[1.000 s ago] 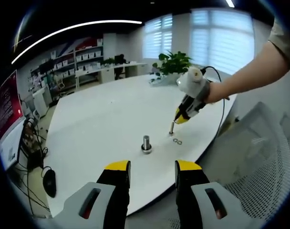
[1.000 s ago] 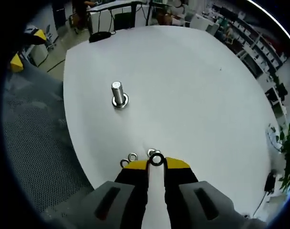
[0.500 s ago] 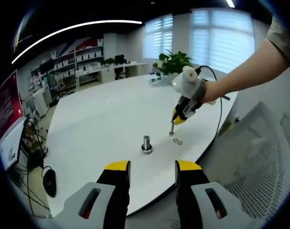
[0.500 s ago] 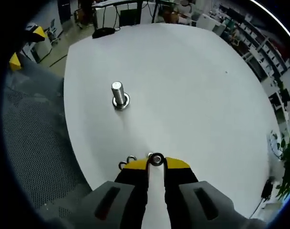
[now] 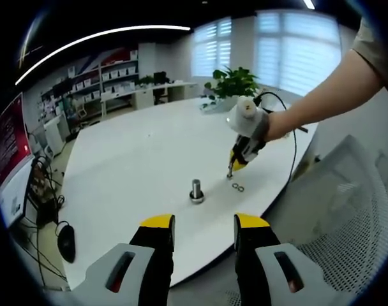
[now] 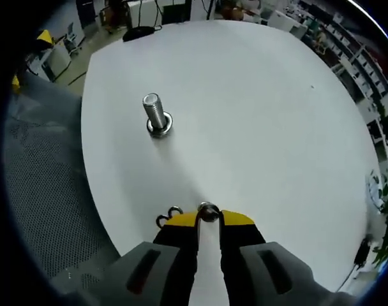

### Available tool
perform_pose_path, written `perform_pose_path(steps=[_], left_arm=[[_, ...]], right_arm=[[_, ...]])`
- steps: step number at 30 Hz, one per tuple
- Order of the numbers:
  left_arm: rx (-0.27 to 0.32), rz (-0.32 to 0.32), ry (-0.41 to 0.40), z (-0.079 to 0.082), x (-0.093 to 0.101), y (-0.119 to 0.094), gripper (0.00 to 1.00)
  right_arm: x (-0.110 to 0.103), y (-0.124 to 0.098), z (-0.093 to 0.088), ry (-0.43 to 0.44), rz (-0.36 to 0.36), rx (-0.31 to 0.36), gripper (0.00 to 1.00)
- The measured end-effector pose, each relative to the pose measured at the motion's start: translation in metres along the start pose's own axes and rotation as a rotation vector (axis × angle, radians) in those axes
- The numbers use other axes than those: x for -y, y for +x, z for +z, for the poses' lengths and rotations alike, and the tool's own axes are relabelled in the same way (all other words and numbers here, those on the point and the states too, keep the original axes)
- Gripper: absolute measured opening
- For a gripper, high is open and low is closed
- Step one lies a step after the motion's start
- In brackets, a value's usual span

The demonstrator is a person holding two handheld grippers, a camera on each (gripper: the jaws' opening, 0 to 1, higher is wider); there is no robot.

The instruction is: Place the washer onto the threaded stud by aligning its center hole with the stud, sliding it down to the base, and recovering from edge contact or off-axis alignment until the washer reaches the visible bottom stop.

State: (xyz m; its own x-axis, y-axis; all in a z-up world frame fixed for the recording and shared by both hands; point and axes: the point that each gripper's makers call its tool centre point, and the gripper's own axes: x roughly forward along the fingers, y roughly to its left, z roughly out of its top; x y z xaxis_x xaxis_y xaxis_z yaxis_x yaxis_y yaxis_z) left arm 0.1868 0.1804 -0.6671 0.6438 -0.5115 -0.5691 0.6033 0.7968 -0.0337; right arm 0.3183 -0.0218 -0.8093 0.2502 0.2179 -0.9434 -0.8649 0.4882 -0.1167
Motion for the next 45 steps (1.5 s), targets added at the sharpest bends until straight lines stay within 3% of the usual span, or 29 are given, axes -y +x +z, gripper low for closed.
perform_pose_path(steps=[13,27,33,39,45], left_arm=[[-0.015,0.010,-0.005,-0.003,-0.002,0.001,0.35],[-0.014,0.022,-0.006,-0.003,-0.004,0.000,0.35],[-0.012,0.022,-0.003,-0.003,-0.004,0.000,0.35],[-0.004,0.017,0.000,-0.001,-0.003,-0.001,0.35],[-0.001,0.015,0.000,-0.001,-0.002,-0.001,0.35]], right_arm=[[0.000,0.021,-0.012,0.058,0.023,-0.030,0.15],[-0.002,0.018,-0.019,0.082,0.026,-0.033,0.18],[-0.003,0.007,-0.024,0.098,0.013,-0.018,0.18],[-0.025,0.004,-0.034,0.140,0.040,-0.021,0.19],[-0.053,0.011,-0.041,0.119,0.079,-0.046,0.19]])
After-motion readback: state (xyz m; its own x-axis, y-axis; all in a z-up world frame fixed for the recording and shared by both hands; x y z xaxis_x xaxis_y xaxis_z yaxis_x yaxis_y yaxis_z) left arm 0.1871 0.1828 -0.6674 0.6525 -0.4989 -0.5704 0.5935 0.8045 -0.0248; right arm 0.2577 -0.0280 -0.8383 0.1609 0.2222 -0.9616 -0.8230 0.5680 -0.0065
